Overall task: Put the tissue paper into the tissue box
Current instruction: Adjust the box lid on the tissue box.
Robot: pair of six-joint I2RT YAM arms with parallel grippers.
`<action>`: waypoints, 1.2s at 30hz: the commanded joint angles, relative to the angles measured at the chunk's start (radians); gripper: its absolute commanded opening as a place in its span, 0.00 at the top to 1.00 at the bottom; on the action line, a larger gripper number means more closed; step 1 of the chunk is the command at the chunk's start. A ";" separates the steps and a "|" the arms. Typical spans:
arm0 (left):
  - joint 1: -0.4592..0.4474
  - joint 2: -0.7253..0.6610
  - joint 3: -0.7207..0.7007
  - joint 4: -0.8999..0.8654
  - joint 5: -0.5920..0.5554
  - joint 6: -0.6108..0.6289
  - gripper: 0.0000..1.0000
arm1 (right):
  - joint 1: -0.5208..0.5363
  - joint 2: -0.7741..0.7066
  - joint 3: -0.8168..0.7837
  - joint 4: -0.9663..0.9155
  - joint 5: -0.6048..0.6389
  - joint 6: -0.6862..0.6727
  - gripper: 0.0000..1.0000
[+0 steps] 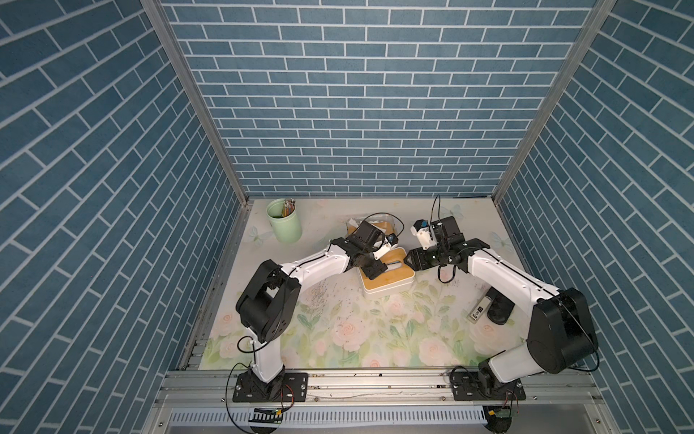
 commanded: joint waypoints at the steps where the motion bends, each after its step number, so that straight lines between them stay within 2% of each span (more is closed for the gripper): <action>1: 0.010 0.026 0.034 -0.054 0.098 0.046 0.35 | -0.018 -0.079 -0.055 0.008 0.012 0.021 0.35; 7: 0.013 -0.011 -0.025 -0.001 0.133 0.038 0.70 | -0.122 -0.213 -0.237 0.088 0.061 0.094 0.34; 10: 0.026 -0.029 -0.039 0.032 0.126 0.010 0.83 | -0.129 -0.255 -0.318 0.120 0.119 0.124 0.35; 13: 0.027 -0.043 -0.051 0.054 0.115 -0.033 0.92 | -0.129 -0.276 -0.401 0.200 0.047 0.161 0.35; 16: 0.028 -0.059 -0.073 0.089 0.129 -0.071 1.00 | -0.129 -0.262 -0.474 0.348 -0.153 0.206 0.36; 19: 0.027 -0.079 -0.103 0.122 0.134 -0.089 1.00 | -0.128 -0.238 -0.518 0.456 -0.283 0.253 0.35; 24: 0.028 -0.091 -0.115 0.122 0.130 -0.093 1.00 | -0.129 -0.203 -0.565 0.589 -0.352 0.322 0.34; 31: 0.028 -0.086 -0.120 0.117 0.169 -0.097 1.00 | -0.131 -0.098 -0.586 0.737 -0.396 0.403 0.35; 36: 0.029 -0.096 -0.126 0.108 0.255 -0.085 1.00 | -0.141 -0.020 -0.616 0.836 -0.403 0.489 0.38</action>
